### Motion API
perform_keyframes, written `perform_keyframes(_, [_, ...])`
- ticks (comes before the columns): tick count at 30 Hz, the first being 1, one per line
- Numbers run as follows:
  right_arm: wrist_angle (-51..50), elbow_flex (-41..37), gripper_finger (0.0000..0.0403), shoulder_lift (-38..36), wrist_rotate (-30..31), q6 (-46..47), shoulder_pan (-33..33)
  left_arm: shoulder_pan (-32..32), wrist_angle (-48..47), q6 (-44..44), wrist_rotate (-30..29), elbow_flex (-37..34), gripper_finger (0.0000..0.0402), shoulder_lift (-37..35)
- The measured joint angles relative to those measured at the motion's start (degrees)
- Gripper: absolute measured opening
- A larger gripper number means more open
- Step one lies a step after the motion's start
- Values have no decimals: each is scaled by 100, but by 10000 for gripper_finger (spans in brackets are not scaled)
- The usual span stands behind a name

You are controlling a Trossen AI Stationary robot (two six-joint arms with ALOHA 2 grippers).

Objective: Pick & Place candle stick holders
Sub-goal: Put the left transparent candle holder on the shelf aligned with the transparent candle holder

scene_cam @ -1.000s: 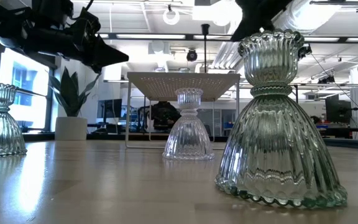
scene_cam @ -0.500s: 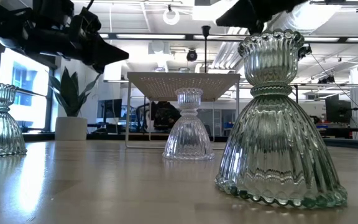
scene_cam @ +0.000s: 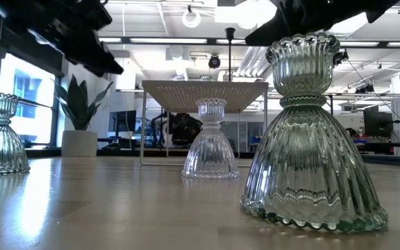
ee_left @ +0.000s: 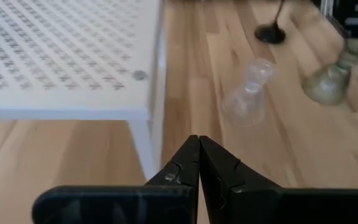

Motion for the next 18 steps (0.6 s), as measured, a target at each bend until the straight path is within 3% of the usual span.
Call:
perform_keyframes(7, [-2,-2,2,0,-3,-282,0,-1134,-1320,-924,-1088,769,41,50])
perform_keyframes(14, [-114,-2,2,2,-410,-117,0,-1910,-865,-1542,-1412,830,108,911])
perform_keyframes(18, [-82,-2,1,29,-667,246,1,-2062,-112,-1513,-1794,815,115,1425])
